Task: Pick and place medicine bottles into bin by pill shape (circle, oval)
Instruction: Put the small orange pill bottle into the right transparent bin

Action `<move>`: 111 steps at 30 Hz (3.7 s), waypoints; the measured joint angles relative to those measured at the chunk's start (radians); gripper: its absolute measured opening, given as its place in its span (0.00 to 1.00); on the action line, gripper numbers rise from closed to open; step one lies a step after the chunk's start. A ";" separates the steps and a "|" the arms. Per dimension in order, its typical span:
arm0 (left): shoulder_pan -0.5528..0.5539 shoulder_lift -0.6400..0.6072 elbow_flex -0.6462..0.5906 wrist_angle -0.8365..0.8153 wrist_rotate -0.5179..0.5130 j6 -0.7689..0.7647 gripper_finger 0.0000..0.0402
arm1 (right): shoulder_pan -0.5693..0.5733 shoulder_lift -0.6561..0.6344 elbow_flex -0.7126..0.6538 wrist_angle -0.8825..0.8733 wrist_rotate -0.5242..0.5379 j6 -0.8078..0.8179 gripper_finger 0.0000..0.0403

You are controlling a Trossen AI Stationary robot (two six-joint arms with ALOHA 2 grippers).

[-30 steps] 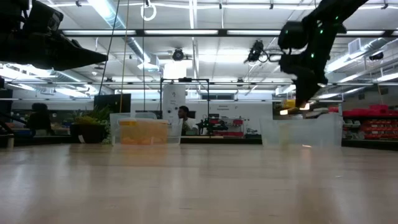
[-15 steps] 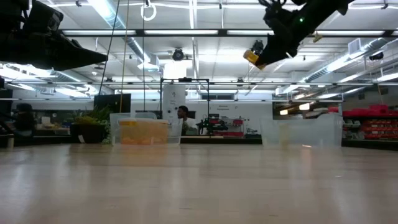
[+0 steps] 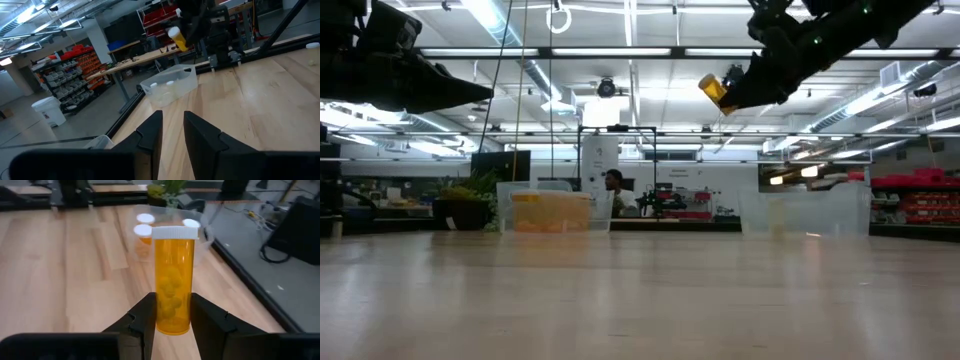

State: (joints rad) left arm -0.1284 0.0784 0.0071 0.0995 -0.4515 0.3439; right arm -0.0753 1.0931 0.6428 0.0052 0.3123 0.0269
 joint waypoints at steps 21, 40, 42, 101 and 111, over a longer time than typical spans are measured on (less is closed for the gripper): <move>0.080 0.264 0.204 0.007 0.056 -0.518 0.16 | 0.000 0.017 -0.150 0.257 -0.088 0.045 0.30; 0.302 0.921 0.548 -0.016 0.350 -0.491 0.35 | 0.075 0.196 -0.150 0.489 -0.097 -0.007 0.30; 0.307 0.976 0.571 0.005 0.371 -0.462 0.38 | 0.088 0.222 -0.150 0.549 -0.078 -0.027 0.30; 0.238 1.563 0.674 0.929 0.544 -0.275 0.44 | 0.098 0.530 -0.133 1.214 -0.131 -0.182 0.30; 0.237 1.563 0.674 0.959 0.546 -0.274 0.47 | 0.097 0.530 -0.096 1.147 -0.148 -0.201 0.30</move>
State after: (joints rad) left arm 0.1085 1.6413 0.6815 1.0588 0.0940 0.0696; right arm 0.0219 1.6230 0.5465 1.1519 0.1642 -0.1744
